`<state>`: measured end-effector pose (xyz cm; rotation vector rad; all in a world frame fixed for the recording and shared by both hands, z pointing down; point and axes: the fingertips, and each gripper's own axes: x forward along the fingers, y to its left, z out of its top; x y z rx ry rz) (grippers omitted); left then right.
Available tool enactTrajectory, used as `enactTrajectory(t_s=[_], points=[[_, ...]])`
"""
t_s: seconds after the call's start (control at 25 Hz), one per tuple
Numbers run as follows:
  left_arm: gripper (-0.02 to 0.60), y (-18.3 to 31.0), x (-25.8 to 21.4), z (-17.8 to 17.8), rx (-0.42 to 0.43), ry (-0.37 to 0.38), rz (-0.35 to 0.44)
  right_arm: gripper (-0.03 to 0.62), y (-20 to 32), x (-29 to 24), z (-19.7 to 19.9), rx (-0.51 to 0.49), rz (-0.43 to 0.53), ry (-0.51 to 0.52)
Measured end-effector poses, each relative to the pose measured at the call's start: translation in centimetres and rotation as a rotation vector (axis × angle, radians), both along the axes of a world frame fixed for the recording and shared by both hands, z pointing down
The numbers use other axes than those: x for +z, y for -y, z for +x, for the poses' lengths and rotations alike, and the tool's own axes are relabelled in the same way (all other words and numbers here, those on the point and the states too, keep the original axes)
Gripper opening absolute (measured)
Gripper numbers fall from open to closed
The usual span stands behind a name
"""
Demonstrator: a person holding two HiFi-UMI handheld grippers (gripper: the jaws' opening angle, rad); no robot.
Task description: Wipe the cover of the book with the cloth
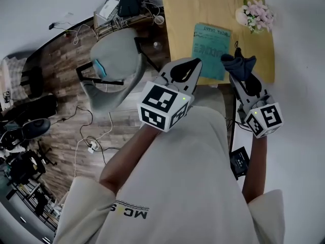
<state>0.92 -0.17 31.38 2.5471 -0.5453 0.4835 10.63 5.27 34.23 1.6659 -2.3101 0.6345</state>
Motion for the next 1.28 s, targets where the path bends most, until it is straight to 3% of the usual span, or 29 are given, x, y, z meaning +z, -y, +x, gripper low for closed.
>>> enactTrajectory(t_s=[0.2, 0.4, 0.64, 1.28], points=[[0.011, 0.4, -2.9, -0.2, -0.014, -0.054, 0.041, 0.175, -0.4, -3.1, -0.9, 0.019, 0.065, 0.002], [0.011, 0.6, -4.4, -0.8, -0.031, -0.086, 0.029, 0.175, -1.4, -5.6, -1.5, 0.033, 0.112, -0.007], [0.011, 0.1, -5.4, -1.1, 0.004, -0.073, 0.107, 0.173, -2.9, -7.2, -1.2, 0.094, 0.17, -0.045], [0.011, -0.9, -4.7, -1.1, 0.039, -0.068, 0.093, 0.173, -3.8, -7.0, -1.2, 0.189, 0.167, -0.016]])
